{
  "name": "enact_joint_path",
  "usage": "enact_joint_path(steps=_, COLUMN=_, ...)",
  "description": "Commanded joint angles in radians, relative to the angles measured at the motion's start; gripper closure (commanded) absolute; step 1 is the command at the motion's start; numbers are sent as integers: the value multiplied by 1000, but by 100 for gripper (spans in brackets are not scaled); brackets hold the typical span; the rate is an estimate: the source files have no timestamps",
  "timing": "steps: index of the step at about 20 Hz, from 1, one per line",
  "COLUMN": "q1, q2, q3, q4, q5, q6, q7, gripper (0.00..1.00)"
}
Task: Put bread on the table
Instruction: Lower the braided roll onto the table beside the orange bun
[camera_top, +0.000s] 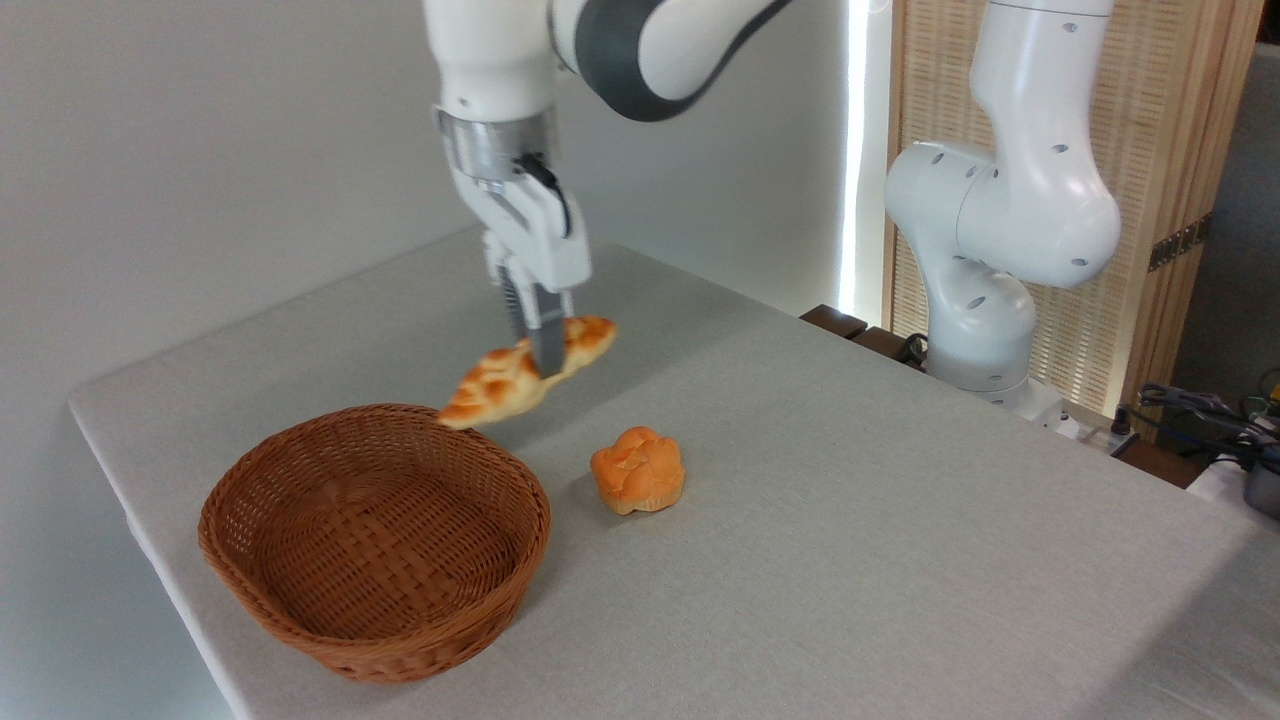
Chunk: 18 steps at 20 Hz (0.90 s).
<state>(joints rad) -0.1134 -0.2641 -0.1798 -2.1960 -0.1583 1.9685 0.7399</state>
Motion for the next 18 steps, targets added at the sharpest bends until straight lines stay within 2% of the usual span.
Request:
enact_joint_path(steps=1, q1=-49, q2=-63, q3=14, q4=-116, q5=-12, q6=16, q7=10, gripper=14)
enact_joint_path(steps=4, q1=-69, q2=-52, q3=14, q4=-152, q5=-12, q6=55, q7=10, gripper=0)
enact_joint_path(steps=8, q1=-69, q2=-30, q3=14, q4=-153, q5=-13, q6=115, q7=6, gripper=0)
enact_joint_path(steps=12, q1=-69, q2=-30, q3=14, q4=-142, q5=-13, q6=112, q7=-2, gripper=0)
enact_joint_path(steps=16, q1=-69, q2=-30, q3=16, q4=-93, q5=-13, q6=90, q7=-22, gripper=0)
enact_joint_path(steps=18, q1=-68, q2=-8, q3=38, q4=12, q5=15, q6=-1, q7=-17, gripper=0)
